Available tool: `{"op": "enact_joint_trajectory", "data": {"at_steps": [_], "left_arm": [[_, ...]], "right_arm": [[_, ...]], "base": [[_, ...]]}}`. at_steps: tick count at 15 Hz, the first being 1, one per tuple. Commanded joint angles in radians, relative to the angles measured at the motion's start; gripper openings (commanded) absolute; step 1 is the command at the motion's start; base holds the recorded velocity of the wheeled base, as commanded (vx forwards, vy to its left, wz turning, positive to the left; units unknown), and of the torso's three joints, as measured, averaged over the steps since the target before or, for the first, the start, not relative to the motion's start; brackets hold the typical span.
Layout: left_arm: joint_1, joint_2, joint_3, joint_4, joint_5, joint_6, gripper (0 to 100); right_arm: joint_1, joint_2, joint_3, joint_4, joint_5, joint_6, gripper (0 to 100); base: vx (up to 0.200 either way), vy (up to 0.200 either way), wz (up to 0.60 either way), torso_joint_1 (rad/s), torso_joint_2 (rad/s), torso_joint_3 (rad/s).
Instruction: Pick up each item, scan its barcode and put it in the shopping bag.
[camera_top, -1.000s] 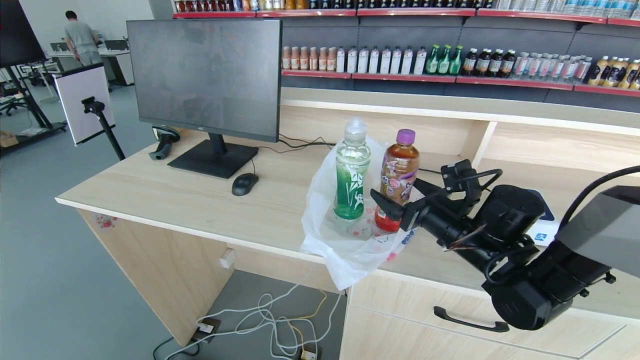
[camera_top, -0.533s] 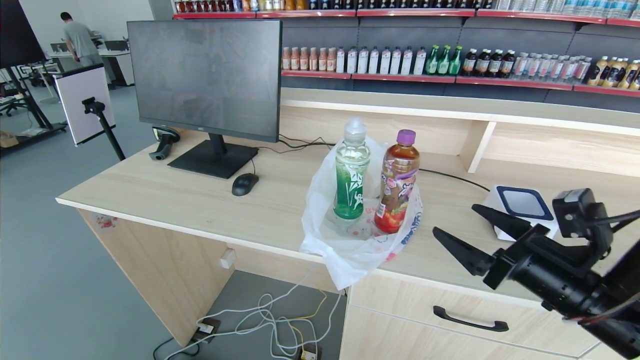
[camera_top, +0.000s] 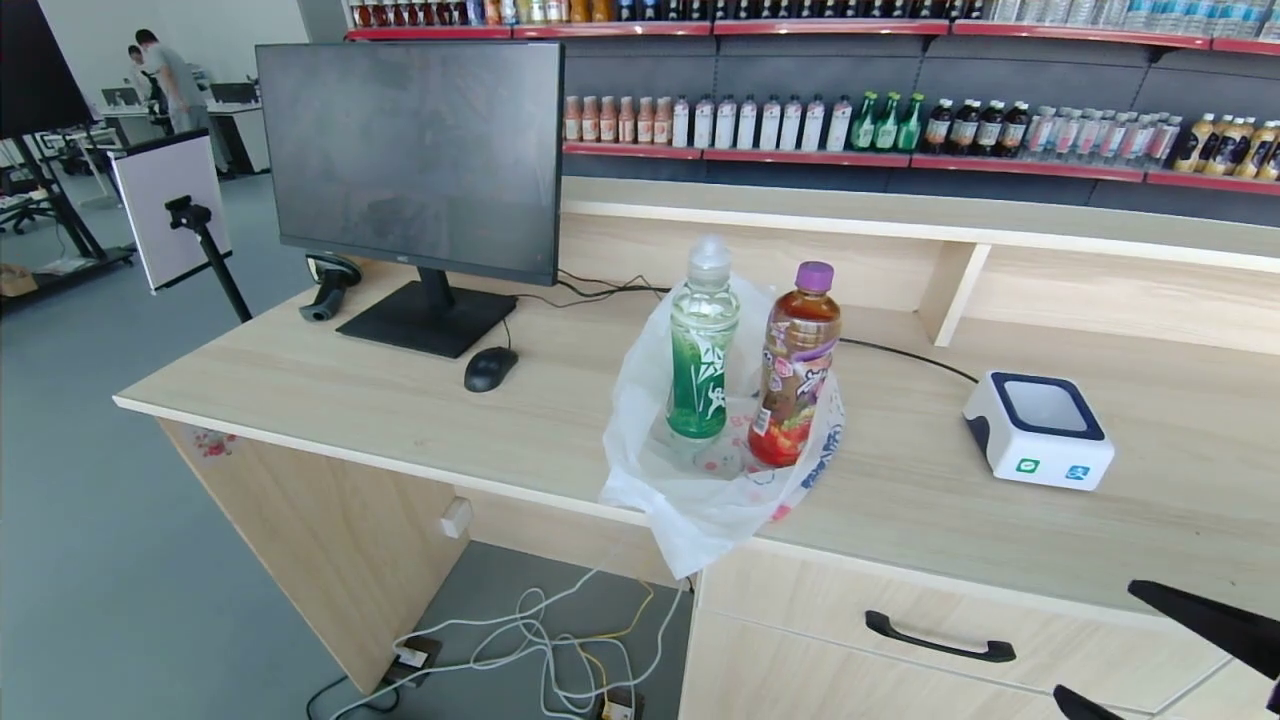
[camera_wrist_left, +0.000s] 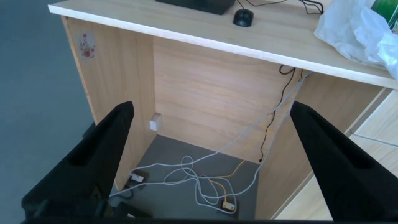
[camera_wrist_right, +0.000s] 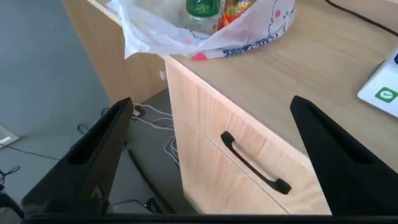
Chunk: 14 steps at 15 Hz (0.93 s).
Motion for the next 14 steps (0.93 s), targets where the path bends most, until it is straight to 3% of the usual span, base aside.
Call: {"op": "enact_joint_trajectory", "data": {"at_steps": [1, 2, 3, 4, 5, 6, 8, 11, 14], "left_arm": [[0.000, 0.001, 0.000, 0.000, 0.000, 0.000, 100], [0.000, 0.001, 0.000, 0.001, 0.000, 0.000, 100], [0.000, 0.001, 0.000, 0.001, 0.000, 0.000, 100], [0.000, 0.001, 0.000, 0.001, 0.000, 0.000, 100], [0.000, 0.001, 0.000, 0.001, 0.000, 0.000, 100], [0.000, 0.001, 0.000, 0.003, 0.000, 0.001, 100], [0.000, 0.001, 0.000, 0.003, 0.000, 0.001, 100], [0.000, 0.000, 0.000, 0.003, 0.000, 0.001, 100], [0.000, 0.001, 0.000, 0.003, 0.000, 0.001, 100]], "right_arm": [[0.001, -0.608, -0.002, 0.584, 0.001, -0.070, 100], [-0.006, -0.740, -0.008, 0.682, -0.010, -0.058, 100], [-0.063, -0.766, -0.006, 0.668, -0.020, -0.023, 100], [-0.060, -0.774, 0.003, 0.653, -0.068, 0.006, 100], [-0.055, -0.783, 0.004, 0.667, -0.185, 0.058, 100], [-0.058, -0.771, 0.004, 0.670, -0.214, 0.111, 100], [-0.114, -0.719, 0.004, 0.668, -0.214, 0.101, 100], [-0.344, -0.642, 0.004, 0.668, -0.212, 0.131, 100], [-0.353, -0.817, 0.004, 0.671, -0.211, 0.088, 100]], "base": [[0.000, 0.000, 0.00, 0.000, 0.00, 0.000], [0.000, 0.000, 0.00, 0.000, 0.00, 0.000], [0.000, 0.000, 0.00, 0.000, 0.00, 0.000], [0.000, 0.000, 0.00, 0.000, 0.00, 0.000], [0.000, 0.000, 0.00, 0.000, 0.00, 0.000], [0.000, 0.000, 0.00, 0.000, 0.00, 0.000], [0.000, 0.000, 0.00, 0.000, 0.00, 0.000], [0.000, 0.000, 0.00, 0.000, 0.00, 0.000], [0.000, 0.000, 0.00, 0.000, 0.00, 0.000]]}}
